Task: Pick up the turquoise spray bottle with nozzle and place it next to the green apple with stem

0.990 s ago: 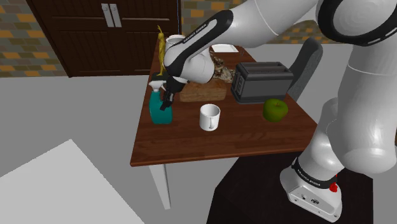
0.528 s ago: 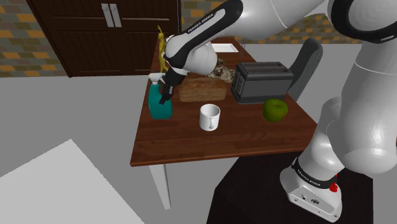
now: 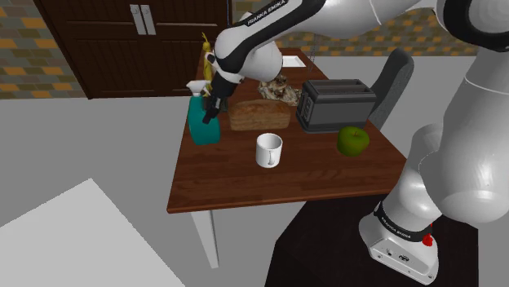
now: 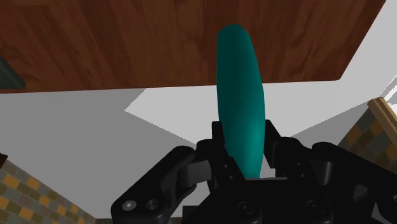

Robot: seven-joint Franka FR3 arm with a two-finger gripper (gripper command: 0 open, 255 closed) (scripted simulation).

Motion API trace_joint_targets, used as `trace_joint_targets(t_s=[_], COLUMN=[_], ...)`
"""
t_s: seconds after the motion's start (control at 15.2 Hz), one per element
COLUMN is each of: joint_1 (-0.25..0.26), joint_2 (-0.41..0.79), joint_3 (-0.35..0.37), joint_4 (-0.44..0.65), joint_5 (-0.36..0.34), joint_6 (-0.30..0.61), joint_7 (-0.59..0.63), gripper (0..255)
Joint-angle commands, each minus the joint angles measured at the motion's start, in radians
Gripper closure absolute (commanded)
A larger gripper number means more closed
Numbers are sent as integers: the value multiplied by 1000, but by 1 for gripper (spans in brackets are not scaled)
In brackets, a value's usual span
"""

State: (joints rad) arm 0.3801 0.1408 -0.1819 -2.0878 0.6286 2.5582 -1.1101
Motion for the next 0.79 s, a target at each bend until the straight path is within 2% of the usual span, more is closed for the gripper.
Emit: trace_joint_targets(t_s=[0.0,0.73], joint_1=[3,6], joint_2=[-16,-82], joint_3=[-4,-20], joint_4=[8,71], joint_5=[-24,-122], joint_6=[-20,-131], joint_7=[26,127], gripper=[255,255])
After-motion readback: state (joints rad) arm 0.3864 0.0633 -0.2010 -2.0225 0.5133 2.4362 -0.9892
